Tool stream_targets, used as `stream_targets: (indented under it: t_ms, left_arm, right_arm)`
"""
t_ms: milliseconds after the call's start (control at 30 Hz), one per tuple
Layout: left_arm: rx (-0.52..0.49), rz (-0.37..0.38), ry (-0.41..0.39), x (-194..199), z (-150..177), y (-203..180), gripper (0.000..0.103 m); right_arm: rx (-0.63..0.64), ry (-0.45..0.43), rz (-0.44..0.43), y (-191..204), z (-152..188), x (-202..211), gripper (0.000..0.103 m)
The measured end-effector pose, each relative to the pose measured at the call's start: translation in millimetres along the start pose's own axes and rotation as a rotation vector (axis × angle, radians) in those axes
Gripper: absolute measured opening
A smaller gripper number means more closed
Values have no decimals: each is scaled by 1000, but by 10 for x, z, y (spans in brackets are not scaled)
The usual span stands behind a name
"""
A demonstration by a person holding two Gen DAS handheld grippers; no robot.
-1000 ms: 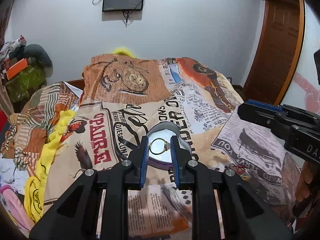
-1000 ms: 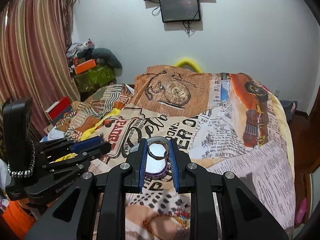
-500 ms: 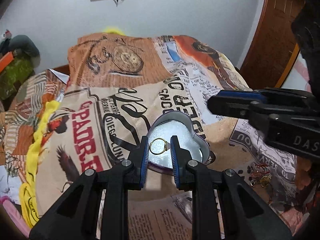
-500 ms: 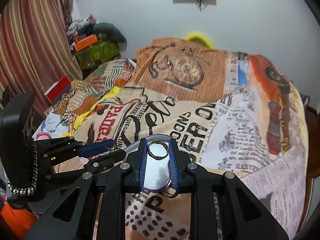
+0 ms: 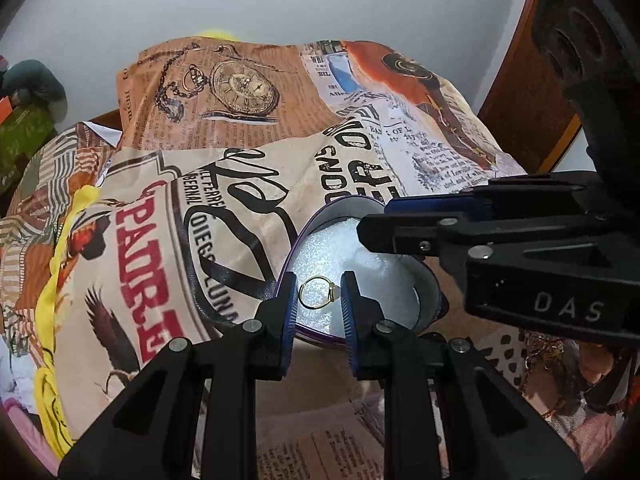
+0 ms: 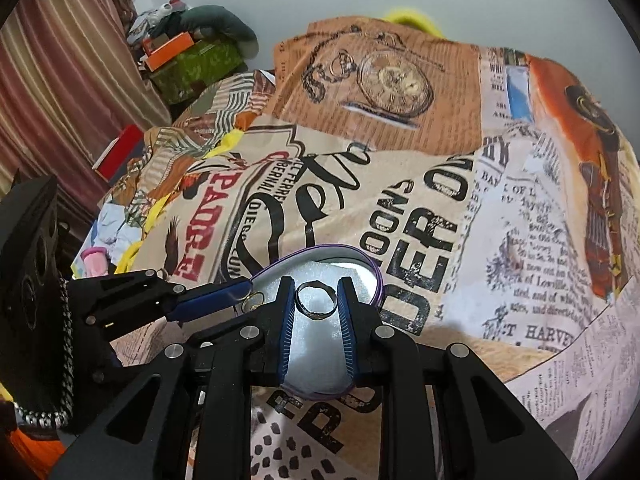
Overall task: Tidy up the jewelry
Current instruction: 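Lower the gold ring into the tin and open the left gripper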
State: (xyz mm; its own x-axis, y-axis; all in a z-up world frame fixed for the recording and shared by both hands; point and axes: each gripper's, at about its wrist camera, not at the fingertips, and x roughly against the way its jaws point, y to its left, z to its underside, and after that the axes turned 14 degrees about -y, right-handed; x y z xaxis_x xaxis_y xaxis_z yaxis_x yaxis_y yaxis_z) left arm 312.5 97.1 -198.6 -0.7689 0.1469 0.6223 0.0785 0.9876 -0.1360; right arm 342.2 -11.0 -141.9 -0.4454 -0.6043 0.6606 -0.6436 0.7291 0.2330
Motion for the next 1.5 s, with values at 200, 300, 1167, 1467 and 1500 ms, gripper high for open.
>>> stream_targets:
  t_ms: [200,300,1167,1467,1500]
  left_arm:
    - [-5,-10,-7,16,-10,-16,20]
    - [-9,-20,-8,35,-16,-20,22]
    - [-16,0,-110,892,-195,-441,35]
    - [-22,56,-41,789,9,-773,35]
    - [-22,59,-37,775,23,-795,35]
  right_arm:
    - [-14,15,-14,0,-6,-24,19]
    - [-27,22,-19,0,-27,-12,20]
    - [-21,-180,133,-209,225,1337,27]
    - [-49,-153,213,-523,570,1553,31]
    - [-49,-152,222,-546,614,1563,33]
